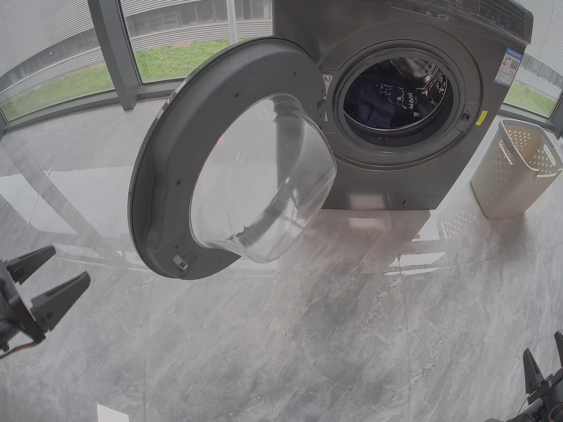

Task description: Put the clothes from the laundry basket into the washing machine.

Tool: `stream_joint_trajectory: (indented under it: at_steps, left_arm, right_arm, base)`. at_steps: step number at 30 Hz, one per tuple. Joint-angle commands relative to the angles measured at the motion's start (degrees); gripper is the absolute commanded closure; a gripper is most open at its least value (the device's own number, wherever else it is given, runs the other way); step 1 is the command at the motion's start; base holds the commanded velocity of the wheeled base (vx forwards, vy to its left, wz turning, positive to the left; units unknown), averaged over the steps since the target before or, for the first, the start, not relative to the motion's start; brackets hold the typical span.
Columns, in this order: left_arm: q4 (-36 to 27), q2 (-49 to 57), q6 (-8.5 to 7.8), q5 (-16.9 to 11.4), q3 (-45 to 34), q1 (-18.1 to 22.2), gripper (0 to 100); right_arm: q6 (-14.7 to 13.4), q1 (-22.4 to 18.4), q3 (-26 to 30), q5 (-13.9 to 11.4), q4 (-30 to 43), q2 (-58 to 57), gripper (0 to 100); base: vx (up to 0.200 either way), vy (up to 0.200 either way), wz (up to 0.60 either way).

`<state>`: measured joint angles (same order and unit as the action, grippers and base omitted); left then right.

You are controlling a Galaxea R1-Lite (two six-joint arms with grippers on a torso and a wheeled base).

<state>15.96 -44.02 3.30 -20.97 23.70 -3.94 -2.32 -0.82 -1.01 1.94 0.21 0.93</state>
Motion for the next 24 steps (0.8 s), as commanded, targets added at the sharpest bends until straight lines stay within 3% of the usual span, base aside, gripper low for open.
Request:
stream_joint_trajectory:
  at_steps: [1,7,17,20,24]
  left_arm:
    - [4.9,-16.9,0.12,-1.7,6.4,-4.9,0]
    - [11.5,-25.0,0.12,-1.4,9.1,-6.9,0]
    - [17.1,-32.2,0.39,-1.5,11.5,-10.9,0]
    - [18.8,-31.4,1.09,-1.5,10.8,-17.2,0]
    - [18.1,-27.9,4.17,-1.3,9.9,-25.1,0]
  right_arm:
    - [-0.1,0.0,0.9,0.0,0.0,-0.6,0]
    - [0.0,0.0,0.9,0.0,0.0,-0.6,0]
    - [0.0,0.0,0.9,0.0,0.1,-0.6,0]
    - [0.0,0.0,0.9,0.0,0.0,-0.6,0]
    - [0.0,0.0,0.9,0.0,0.0,-0.6,0]
  base:
    - [0.000,0.000,0.00]
    - [0.000,0.000,0.00]
    - [0.000,0.000,0.00]
    - [0.000,0.000,0.00]
    - [0.000,0.000,0.00]
